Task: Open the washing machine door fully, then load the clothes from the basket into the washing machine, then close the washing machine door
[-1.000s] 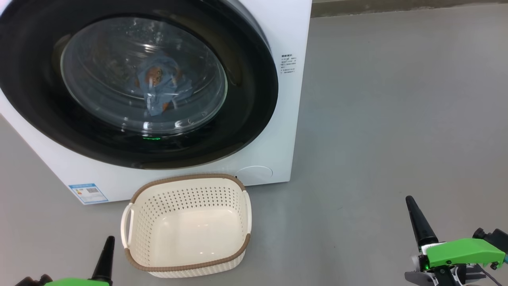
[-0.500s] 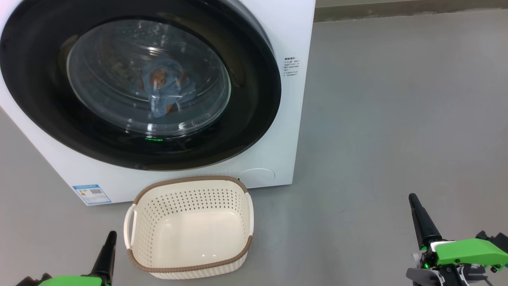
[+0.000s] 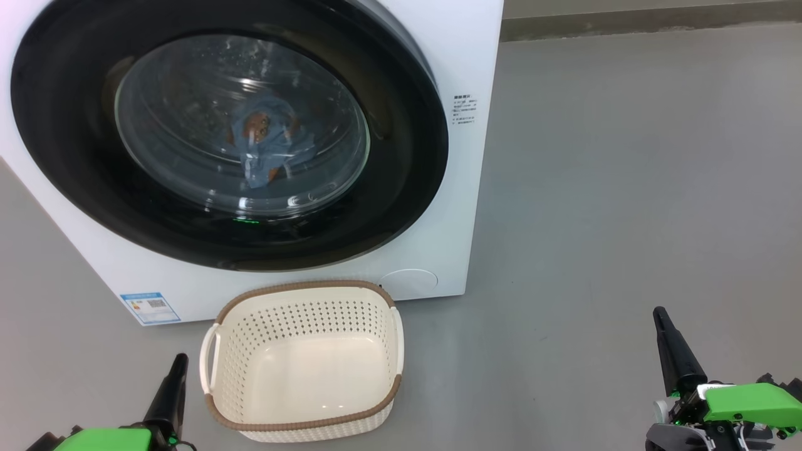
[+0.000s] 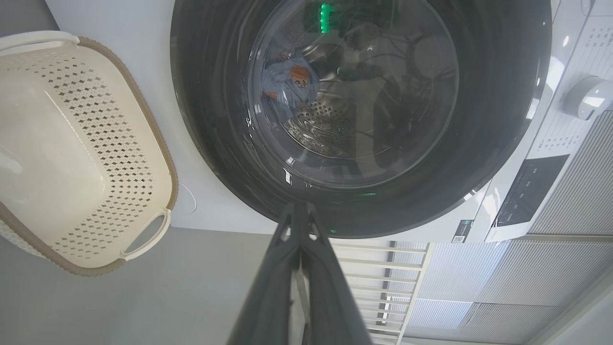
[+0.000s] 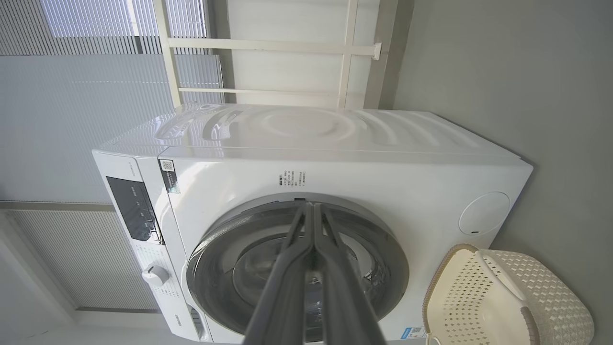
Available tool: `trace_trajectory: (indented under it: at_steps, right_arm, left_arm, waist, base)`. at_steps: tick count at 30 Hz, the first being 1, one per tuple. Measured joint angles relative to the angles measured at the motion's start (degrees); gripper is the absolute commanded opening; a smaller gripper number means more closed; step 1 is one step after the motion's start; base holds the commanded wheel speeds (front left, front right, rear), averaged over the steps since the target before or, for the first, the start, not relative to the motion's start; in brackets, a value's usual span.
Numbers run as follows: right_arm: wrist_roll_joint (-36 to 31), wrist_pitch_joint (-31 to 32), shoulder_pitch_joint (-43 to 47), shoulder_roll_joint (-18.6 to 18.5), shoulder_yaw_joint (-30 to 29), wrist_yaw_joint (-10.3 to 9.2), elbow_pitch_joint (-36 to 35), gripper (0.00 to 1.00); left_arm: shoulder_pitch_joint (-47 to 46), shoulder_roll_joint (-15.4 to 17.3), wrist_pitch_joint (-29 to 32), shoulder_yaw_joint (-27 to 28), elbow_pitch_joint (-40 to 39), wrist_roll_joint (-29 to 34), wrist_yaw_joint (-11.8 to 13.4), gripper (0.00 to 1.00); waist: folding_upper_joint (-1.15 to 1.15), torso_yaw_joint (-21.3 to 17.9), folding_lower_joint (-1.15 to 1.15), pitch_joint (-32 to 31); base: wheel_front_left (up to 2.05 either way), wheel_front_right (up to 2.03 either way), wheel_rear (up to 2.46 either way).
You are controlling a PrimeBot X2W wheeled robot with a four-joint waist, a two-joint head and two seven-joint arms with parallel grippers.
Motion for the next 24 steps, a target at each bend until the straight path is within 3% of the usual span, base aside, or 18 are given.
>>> trace_trajectory:
  at_steps: [24]
  right_arm:
    - [0.6, 0.4, 0.1, 0.3, -0.5, 0.0, -0.1, 0.0]
  left_arm:
    - [0.0, -0.1, 0.0, 0.1, 0.0, -0.4, 0.0, 0.0]
  waist:
    - [0.0, 0.0, 0.0, 0.0]
  base:
    - [0.0, 0.0, 0.0]
